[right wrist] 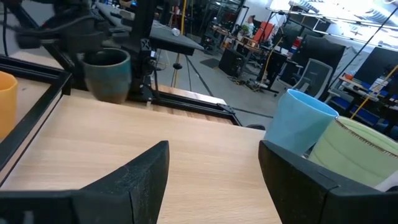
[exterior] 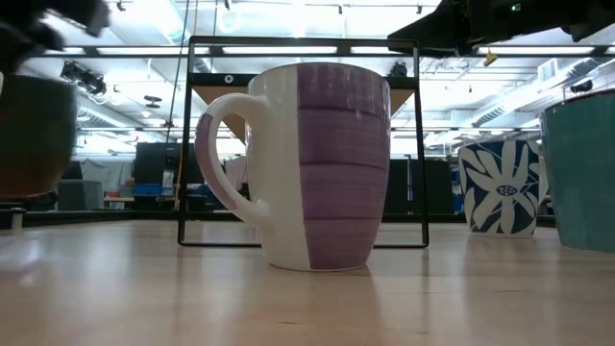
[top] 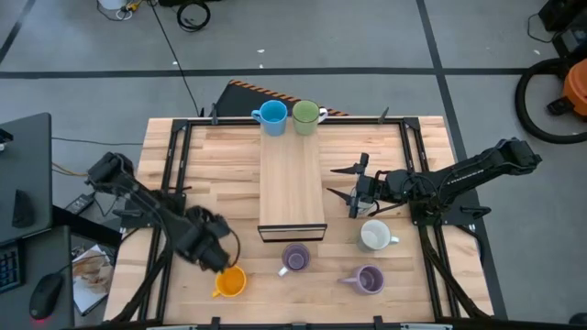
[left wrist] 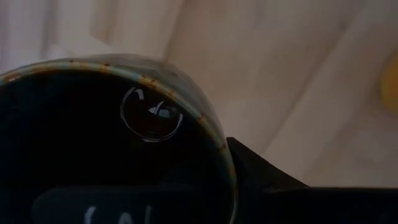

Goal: Place coffee mugs
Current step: Put the dark blue mug on the shelf

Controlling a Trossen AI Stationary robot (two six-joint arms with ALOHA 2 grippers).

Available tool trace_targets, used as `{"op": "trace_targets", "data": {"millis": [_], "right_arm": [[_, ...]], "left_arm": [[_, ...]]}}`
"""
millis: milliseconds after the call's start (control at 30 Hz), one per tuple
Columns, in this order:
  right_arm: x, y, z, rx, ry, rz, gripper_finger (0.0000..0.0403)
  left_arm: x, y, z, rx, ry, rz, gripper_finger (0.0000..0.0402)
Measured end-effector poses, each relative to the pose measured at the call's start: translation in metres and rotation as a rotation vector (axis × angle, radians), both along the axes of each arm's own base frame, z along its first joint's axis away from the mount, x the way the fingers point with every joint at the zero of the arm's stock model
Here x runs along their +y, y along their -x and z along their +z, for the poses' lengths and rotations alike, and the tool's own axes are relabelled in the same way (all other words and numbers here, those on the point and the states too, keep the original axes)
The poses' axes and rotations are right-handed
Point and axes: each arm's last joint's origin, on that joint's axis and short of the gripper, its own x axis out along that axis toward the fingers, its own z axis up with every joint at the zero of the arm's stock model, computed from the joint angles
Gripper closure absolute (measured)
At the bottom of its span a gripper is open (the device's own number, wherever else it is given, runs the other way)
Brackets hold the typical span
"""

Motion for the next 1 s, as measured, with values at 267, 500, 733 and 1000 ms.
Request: {"op": "trace_targets", "data": {"millis": [267,500,733,1000], "right_arm": [[0.0,0.0,0.001,-0.009,-0.007,0.0,0.0149],[0.0,0.0,0.001,-0.008,-0.007,-0.001,0.0149],[0.0,0.0,-0.001,0.006,-0.007,-0.001,0.0149],[0.0,0.0,-0.002,0.009,-0.02,-0.002,0.0149]], "left_arm": [[0.061,-0.02,0.019,-0.031,0.037,-0.071,0.0357],[0.115,-0.039,0.045,-0.078,0.042,-0.143,0.0357],[0.159,-0.046,0.083,-0.155,-0.01,-0.182,0.0357],[0.199,-0.046,0.124,-0.261,-0.059,-0.214,0.0357]]}}
